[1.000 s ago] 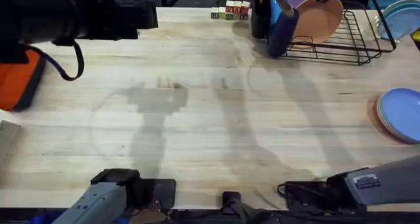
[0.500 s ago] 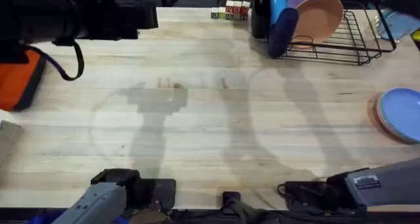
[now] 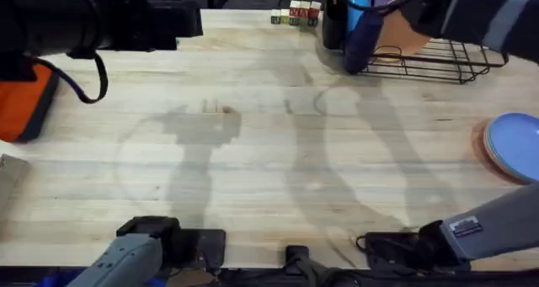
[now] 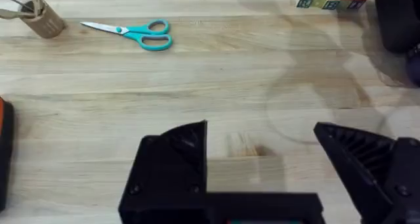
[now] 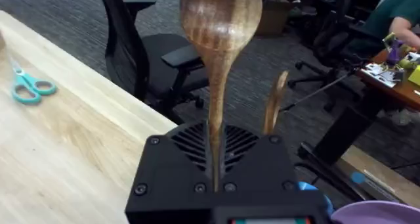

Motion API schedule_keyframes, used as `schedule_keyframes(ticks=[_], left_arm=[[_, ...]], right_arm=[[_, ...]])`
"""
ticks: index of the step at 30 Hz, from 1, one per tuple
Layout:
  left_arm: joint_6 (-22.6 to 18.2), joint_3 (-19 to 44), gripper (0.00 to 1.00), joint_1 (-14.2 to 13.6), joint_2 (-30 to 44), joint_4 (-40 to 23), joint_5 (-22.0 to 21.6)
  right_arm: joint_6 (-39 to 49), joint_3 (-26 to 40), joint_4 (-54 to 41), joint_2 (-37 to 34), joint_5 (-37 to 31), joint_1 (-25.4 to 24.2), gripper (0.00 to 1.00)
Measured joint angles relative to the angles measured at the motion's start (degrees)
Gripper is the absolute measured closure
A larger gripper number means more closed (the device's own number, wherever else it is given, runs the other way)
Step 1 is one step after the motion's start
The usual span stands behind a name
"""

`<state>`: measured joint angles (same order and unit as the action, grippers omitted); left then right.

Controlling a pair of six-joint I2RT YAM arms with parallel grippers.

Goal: Pick up the spoon on the table one by one and put them onto the rack

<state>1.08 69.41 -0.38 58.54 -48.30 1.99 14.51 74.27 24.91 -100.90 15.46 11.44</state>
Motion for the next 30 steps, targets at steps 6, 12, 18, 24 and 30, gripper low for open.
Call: schedule_keyframes(ticks=[6,12,18,24,30], left_arm=[[0.0,0.0,0.008,-0.02,0.0,0.0,-0.01],[0.0,0.0,0.007,0.0,0.0,0.01,-0.01],[0.0,0.0,0.007,0.0,0.0,-0.01,0.01],[0.0,0.0,0.008,0.0,0.0,-0.01,0.01],[0.0,0.0,0.007,0.0,0.0,-0.14,0.01]], right_arm=[[-0.21,-0.1,1.64,-2.24,-1.31,0.0,0.965],[-0.43,-0.12,4.54,-3.92,-1.89,-0.11,0.965],[-0.5,-0.21,7.72,-8.58,-2.19,-0.73,0.965],[-0.62,-0.21,9.04,-9.83,-2.21,-1.46,0.965],[-0.62,-0.21,8.9,-11.04,-2.21,-1.57,0.965]])
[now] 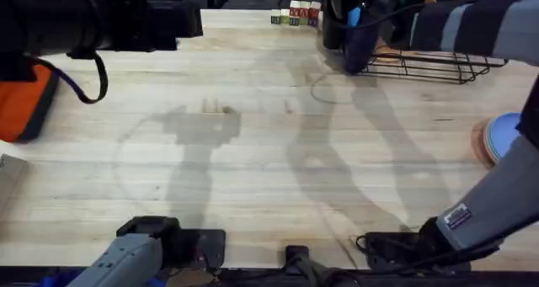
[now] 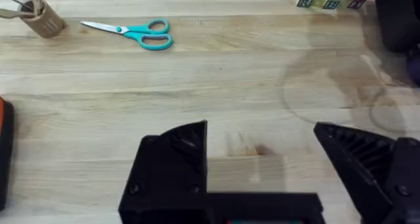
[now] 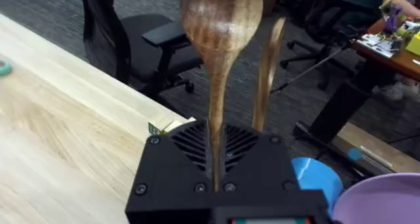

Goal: Pick up the spoon on the table one by one and put them onto the rack

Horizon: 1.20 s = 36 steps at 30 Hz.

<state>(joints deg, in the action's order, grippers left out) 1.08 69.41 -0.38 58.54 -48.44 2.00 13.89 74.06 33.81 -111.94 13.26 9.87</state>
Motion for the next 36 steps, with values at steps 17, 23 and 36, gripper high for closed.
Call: schedule_keyframes(ticks=[17,23,36], left_arm=[[0.0,0.0,0.007,0.0,0.0,-0.01,-0.01],[0.0,0.0,0.007,0.0,0.0,-0.01,0.0],[0.0,0.0,0.007,0.0,0.0,-0.01,-0.02]], right_arm=[[0.02,-0.02,-6.27,-0.7,-2.8,-0.04,0.966],[0.26,-0.02,-12.18,0.22,-2.99,-0.04,0.966],[2.32,-0.02,-26.97,8.17,-3.06,-0.33,0.966]])
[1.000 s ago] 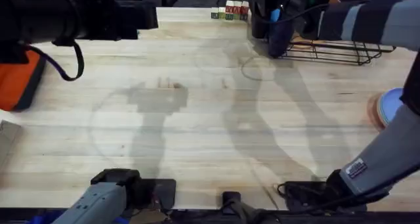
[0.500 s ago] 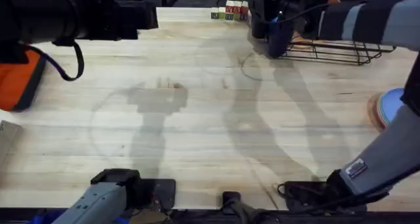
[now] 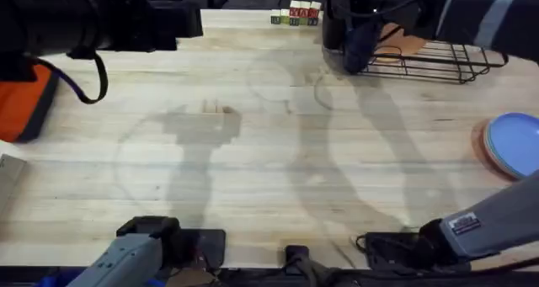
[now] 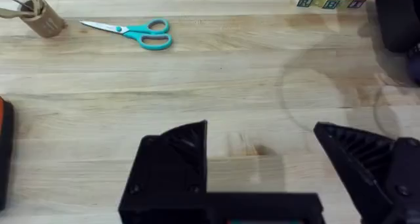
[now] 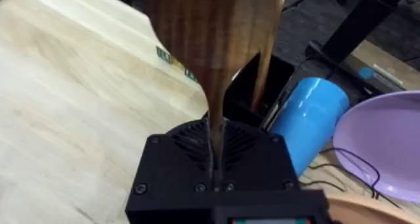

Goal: Pick up the spoon on the table one by one and put them onto the rack

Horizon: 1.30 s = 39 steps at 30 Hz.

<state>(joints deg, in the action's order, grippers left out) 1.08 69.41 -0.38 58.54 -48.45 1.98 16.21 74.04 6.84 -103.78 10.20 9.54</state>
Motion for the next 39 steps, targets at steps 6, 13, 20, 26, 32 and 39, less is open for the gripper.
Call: schedule_keyframes(ticks=[6,13,20,26,32,39], left_arm=[[0.0,0.0,0.007,0.0,0.0,-0.01,0.02],[0.0,0.0,0.007,0.0,0.0,0.0,0.0],[0.0,0.0,0.007,0.0,0.0,0.0,0.02],[0.0,0.0,0.007,0.0,0.0,0.0,-0.01],[0.0,0.0,0.007,0.0,0.0,-0.02,0.02],[0.0,0.0,0.007,0.0,0.0,-0.22,0.01]], right_arm=[[0.78,0.0,-4.79,0.43,-0.17,-0.02,0.966],[0.96,0.0,-5.4,0.43,-0.29,-0.02,0.872],[0.96,-0.02,-5.47,0.61,-0.31,-0.02,0.674],[0.96,-0.09,-7.45,5.33,-0.33,-0.02,0.641],[0.96,-0.09,-15.47,13.12,-0.33,0.38,0.572],[0.85,-0.09,-30.28,21.41,-0.31,1.77,0.257]])
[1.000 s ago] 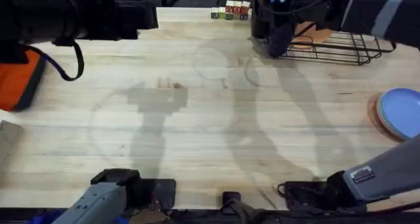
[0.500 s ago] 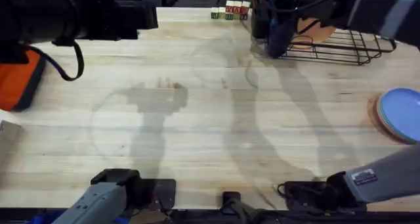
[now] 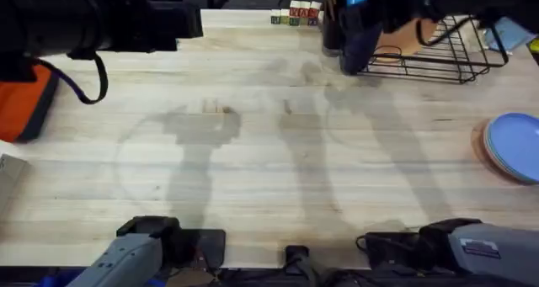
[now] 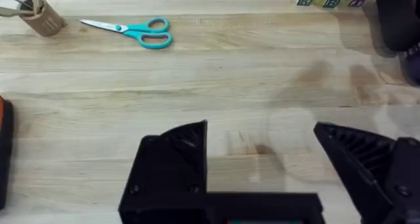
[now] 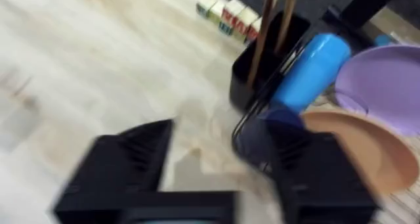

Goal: Pick up the spoon on the table one by one and put them onto the rack

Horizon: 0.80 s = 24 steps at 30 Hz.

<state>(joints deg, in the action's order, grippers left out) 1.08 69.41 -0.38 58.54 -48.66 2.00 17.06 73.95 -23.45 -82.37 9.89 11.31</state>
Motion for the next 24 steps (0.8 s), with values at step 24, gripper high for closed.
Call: schedule_keyframes(ticks=[24], left_arm=[[0.0,0.0,0.007,0.0,0.0,-0.28,0.0]], right_arm=[[-3.63,-0.02,-33.03,27.99,-14.83,0.16,0.004]])
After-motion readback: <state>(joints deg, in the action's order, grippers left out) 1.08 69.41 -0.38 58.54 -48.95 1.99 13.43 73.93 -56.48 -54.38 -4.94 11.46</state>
